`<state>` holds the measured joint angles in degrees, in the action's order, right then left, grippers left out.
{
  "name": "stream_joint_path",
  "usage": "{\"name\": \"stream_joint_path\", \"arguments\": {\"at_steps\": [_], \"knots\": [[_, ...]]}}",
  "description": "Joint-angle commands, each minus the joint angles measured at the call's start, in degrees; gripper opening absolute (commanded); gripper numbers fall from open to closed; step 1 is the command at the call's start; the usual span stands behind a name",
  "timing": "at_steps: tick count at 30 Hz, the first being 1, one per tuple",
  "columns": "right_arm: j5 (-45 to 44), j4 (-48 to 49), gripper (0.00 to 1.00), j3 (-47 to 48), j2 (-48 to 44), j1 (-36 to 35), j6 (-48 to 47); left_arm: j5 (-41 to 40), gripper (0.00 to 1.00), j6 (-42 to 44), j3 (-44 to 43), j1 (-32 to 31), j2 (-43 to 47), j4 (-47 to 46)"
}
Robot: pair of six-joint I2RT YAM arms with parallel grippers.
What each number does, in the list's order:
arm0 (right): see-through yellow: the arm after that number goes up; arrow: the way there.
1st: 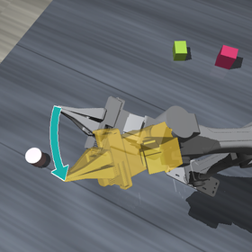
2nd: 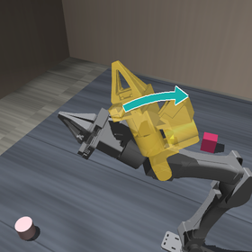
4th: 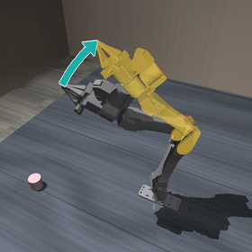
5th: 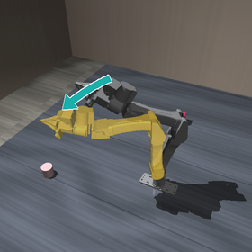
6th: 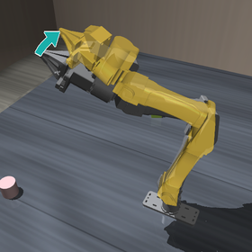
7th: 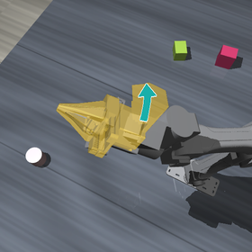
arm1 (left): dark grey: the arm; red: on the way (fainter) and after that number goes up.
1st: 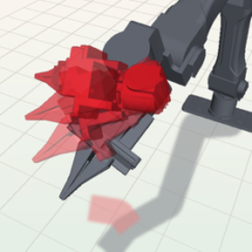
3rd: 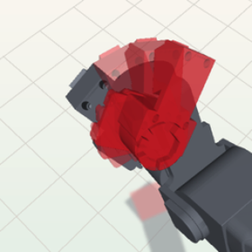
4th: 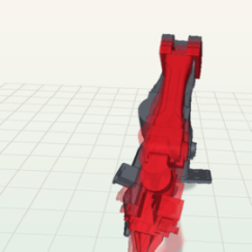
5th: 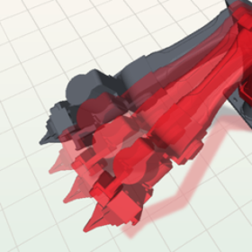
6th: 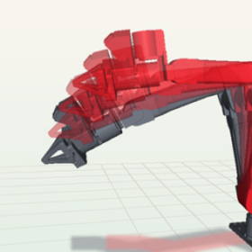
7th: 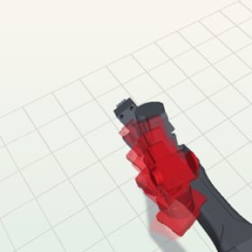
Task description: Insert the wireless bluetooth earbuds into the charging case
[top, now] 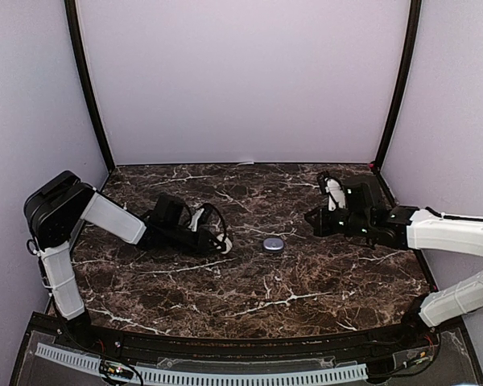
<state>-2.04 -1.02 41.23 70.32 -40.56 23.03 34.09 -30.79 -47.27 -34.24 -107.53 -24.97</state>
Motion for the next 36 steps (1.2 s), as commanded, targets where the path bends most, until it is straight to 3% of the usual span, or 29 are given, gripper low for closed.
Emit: {"name": "stream_joint_path", "arguments": {"at_steps": [1, 5, 8, 9, 15, 19, 23, 25, 27, 29, 33, 36], "knots": [[-1.6, 2.6, 0.0, -0.1, 0.0, 0.1, 0.1, 4.7, 0.19, -2.4, -1.7, 0.0, -1.5, -0.4], [-2.4, 1.5, 0.0, 1.6, 0.5, 0.1, -1.0, 2.5, 0.54, -1.1, -1.4, 0.0, -0.4, 1.4], [-4.1, 1.1, 0.0, 2.5, 0.6, 0.2, -1.9, -1.1, 0.94, 1.2, -1.2, 0.0, 2.1, 5.0], [-4.7, 1.0, 0.0, 2.7, 0.6, 0.2, -2.3, -2.1, 0.98, 2.2, -1.1, 0.0, 3.0, 6.3], [-11.8, 1.0, 0.08, 3.6, 0.0, 0.2, -4.0, -10.4, 0.99, 7.3, 0.0, 1.4, 12.6, 15.4], [-19.5, 4.7, 0.08, 0.8, -4.3, 0.2, -6.4, -21.0, 0.99, 12.0, 1.9, 1.6, 23.1, 20.5], [-27.8, 12.0, 0.15, -4.2, -8.6, 0.2, -14.3, -31.9, 0.98, 17.7, 6.4, 2.0, 33.7, 18.9], [-29.0, 20.6, 0.34, -8.7, -9.9, 0.2, -22.9, -36.6, 0.98, 21.1, 9.9, 2.1, 38.8, 15.2], [-33.2, 31.4, 0.74, -13.9, -10.6, 0.2, -28.6, -41.7, 0.99, 23.8, 13.7, 2.4, 43.3, 10.3], [-44.7, 39.0, 0.97, -17.1, -11.2, 0.4, -25.2, -45.1, 0.99, 26.4, 17.5, 3.0, 47.2, 4.2], [-37.6, 48.8, 0.96, -23.0, -11.8, 3.2, -29.9, -43.6, 0.99, 25.3, 26.0, 9.5, 53.6, -7.0], [-35.0, 61.5, 0.91, -29.4, -9.2, 6.3, -36.0, -44.1, 0.99, 27.7, 33.1, 14.4, 56.3, -16.6]]}}
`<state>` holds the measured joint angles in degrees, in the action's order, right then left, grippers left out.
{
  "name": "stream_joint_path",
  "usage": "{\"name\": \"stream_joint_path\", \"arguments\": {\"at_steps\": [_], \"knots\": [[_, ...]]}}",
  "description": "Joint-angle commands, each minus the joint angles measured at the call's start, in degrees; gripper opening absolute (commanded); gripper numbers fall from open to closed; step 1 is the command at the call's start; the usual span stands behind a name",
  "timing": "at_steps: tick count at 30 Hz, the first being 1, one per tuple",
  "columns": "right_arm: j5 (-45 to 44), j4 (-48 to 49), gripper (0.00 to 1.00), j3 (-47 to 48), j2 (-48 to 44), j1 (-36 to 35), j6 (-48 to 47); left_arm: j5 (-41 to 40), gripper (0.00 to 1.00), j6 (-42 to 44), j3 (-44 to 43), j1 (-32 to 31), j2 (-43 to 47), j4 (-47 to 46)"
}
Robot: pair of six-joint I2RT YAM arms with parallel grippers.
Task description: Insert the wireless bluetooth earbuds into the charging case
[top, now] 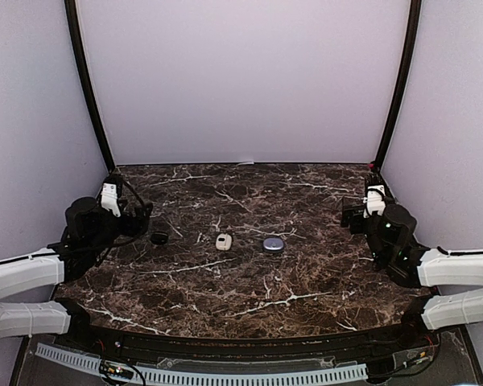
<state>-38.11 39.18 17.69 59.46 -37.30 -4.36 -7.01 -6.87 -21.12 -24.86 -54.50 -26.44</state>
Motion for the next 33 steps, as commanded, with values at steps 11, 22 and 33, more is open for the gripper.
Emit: {"name": "stream_joint_path", "arguments": {"at_steps": [11, 22, 33], "knots": [[13.1, 45.3, 0.86, -13.6, 19.3, 18.7, -11.1, -3.9, 0.99, 5.9, 12.9, 19.7, -12.8, -32.7], [39.0, 42.4, 0.75, -9.3, 27.4, 37.1, 4.3, 7.1, 0.99, 7.7, 10.3, 25.0, -34.4, -57.1], [38.3, 37.0, 0.99, -5.2, 28.7, 37.1, 4.6, 7.6, 0.99, 8.0, 8.0, 25.3, -35.3, -51.8]]}}
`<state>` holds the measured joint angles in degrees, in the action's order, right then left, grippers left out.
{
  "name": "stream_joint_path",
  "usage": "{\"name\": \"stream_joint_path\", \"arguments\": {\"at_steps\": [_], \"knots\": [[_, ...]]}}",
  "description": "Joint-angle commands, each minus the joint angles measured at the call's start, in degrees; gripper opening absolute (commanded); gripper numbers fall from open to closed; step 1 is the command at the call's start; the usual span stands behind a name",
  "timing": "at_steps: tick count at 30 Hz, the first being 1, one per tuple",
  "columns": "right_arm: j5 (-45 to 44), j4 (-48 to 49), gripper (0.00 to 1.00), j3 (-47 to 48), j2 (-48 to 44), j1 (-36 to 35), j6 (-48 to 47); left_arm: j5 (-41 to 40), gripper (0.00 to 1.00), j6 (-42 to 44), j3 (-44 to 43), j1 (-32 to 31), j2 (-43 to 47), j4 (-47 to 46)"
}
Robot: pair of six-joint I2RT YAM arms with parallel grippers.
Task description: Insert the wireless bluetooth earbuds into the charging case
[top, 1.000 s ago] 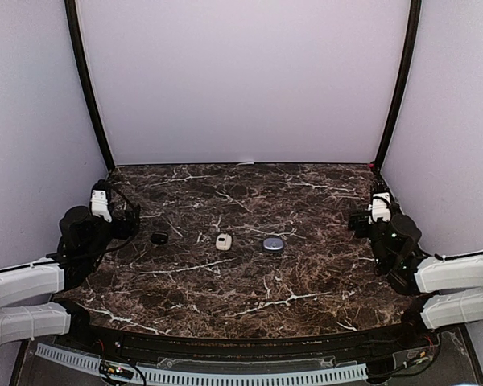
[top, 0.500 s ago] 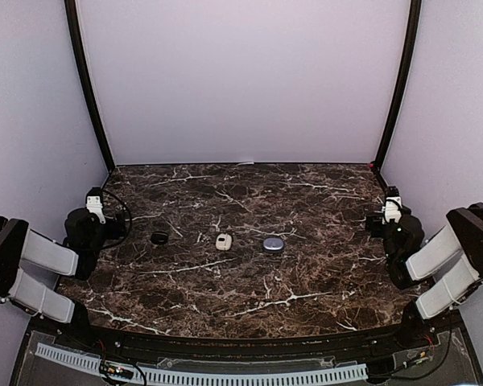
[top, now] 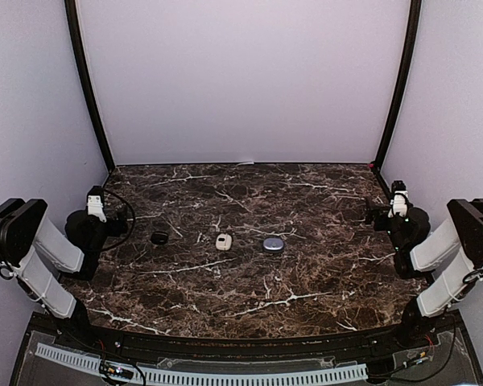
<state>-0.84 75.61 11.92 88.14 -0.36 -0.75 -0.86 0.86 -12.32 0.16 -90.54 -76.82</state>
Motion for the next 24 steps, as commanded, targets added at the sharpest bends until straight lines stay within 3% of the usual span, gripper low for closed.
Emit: {"name": "stream_joint_path", "arguments": {"at_steps": [1, 24], "knots": [[1.1, 0.3, 0.99, 0.6, -0.1, 0.2, 1.0, 1.7, 0.99, 0.5, -0.6, 0.3, 0.4, -2.6], [2.8, 0.0, 0.99, 1.0, 0.3, 0.1, 0.5, 2.0, 0.99, 0.7, -0.8, 0.3, 0.4, -2.5]]}}
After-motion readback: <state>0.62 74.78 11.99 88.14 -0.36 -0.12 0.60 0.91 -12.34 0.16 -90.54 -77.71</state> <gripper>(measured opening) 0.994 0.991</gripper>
